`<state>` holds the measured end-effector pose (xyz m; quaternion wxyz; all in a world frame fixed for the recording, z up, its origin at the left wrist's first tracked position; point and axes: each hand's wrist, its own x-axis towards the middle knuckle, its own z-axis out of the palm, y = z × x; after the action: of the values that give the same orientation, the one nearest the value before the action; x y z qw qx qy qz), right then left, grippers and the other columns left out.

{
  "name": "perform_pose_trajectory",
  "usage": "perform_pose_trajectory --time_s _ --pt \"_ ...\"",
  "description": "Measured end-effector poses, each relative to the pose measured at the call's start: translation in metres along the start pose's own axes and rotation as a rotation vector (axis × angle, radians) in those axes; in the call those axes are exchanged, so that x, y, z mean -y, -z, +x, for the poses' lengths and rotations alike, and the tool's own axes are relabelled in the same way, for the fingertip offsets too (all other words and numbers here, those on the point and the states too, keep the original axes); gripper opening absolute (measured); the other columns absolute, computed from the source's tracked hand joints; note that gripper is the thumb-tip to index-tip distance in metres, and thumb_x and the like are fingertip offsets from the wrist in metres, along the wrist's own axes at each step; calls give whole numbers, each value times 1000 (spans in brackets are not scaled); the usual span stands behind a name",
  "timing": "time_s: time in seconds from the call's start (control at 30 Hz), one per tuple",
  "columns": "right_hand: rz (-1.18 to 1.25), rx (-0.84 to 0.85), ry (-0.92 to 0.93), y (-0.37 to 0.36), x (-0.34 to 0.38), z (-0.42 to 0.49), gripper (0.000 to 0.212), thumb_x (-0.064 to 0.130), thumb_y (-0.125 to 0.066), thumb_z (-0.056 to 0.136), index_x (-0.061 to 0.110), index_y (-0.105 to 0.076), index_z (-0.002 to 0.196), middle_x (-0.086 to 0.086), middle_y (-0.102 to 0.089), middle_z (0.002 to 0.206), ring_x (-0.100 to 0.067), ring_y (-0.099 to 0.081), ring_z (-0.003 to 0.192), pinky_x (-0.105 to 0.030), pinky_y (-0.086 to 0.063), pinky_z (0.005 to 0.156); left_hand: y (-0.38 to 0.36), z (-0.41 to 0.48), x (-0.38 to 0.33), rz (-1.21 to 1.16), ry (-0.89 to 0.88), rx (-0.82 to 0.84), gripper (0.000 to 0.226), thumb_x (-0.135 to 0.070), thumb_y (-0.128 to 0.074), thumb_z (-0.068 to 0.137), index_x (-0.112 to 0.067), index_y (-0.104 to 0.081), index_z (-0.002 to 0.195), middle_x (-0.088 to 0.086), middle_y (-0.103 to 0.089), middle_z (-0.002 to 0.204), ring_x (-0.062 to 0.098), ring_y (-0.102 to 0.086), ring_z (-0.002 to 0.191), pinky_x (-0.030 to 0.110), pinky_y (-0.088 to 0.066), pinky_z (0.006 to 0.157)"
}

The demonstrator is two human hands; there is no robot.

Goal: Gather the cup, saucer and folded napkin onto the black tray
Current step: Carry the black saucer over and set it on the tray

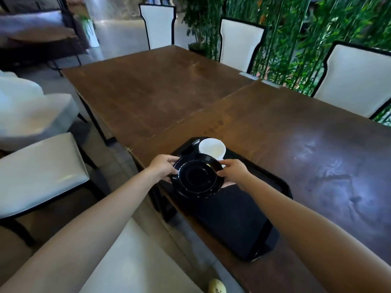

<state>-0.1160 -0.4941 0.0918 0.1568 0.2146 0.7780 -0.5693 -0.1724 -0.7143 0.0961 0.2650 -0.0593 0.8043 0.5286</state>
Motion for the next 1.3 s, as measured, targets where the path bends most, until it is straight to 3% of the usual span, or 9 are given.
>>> perform_pose_trajectory --time_s 0.17,0.3,0.43,0.57,0.73,0.87,0.97,1.3 --pt "-56 -28 3 -11 -17 25 34 -4 -57 85 3 -61 118 -21 -66 105 -36 -71 81 -47 -60 74 -3 17 5 103 12 -50 51 15 -60 79 -15 -63 120 -7 -66 90 14 -66 75 25 -55 43" --pt "-40 -27 -23 -19 -28 39 44 0 -61 86 3 -52 129 -18 -61 118 -37 -69 90 -47 -60 76 -6 30 16 156 35 -65 54 15 -59 80 -15 -59 125 4 -64 108 26 -66 88 36 -59 60" --pt "-72 -22 -19 -24 -35 49 32 1 -62 85 4 -57 117 -8 -63 80 -35 -71 79 -45 -60 75 -8 39 24 187 45 -79 57 15 -59 81 -14 -56 130 8 -57 118 30 -62 97 40 -59 69" --pt "-107 -14 -11 -27 -42 58 21 3 -62 85 3 -62 105 -6 -61 70 -32 -72 73 -45 -60 75 -11 45 27 220 67 -80 58 14 -60 80 -12 -53 132 13 -52 130 35 -60 105 45 -59 75" --pt "-135 -3 -25 -26 -46 68 17 3 -61 85 5 -64 102 -9 -64 72 -31 -72 73 -43 -60 74 -16 54 27 240 79 -80 57 13 -59 82 -13 -52 133 14 -51 132 33 -60 104 34 -57 63" --pt "-142 13 -58 -23 -48 74 18 2 -60 86 5 -64 104 -7 -61 71 -33 -72 75 -42 -61 75 -20 59 31 245 93 -66 59 13 -59 82 -13 -50 135 15 -51 135 35 -61 104 33 -58 61" --pt "-147 15 -73 -22 -50 76 20 2 -59 86 6 -63 105 -11 -66 81 -32 -72 74 -41 -61 75 -22 61 34 255 88 -59 60 13 -59 82 -14 -49 135 15 -50 135 34 -62 100 28 -56 54" --pt "-193 20 -59 -22 -49 82 14 1 -55 86 10 -65 91 -5 -62 85 -32 -72 74 -42 -61 73 -24 67 40 252 94 -53 60 12 -61 81 -12 -48 134 16 -57 125 33 -65 94 37 -59 68"
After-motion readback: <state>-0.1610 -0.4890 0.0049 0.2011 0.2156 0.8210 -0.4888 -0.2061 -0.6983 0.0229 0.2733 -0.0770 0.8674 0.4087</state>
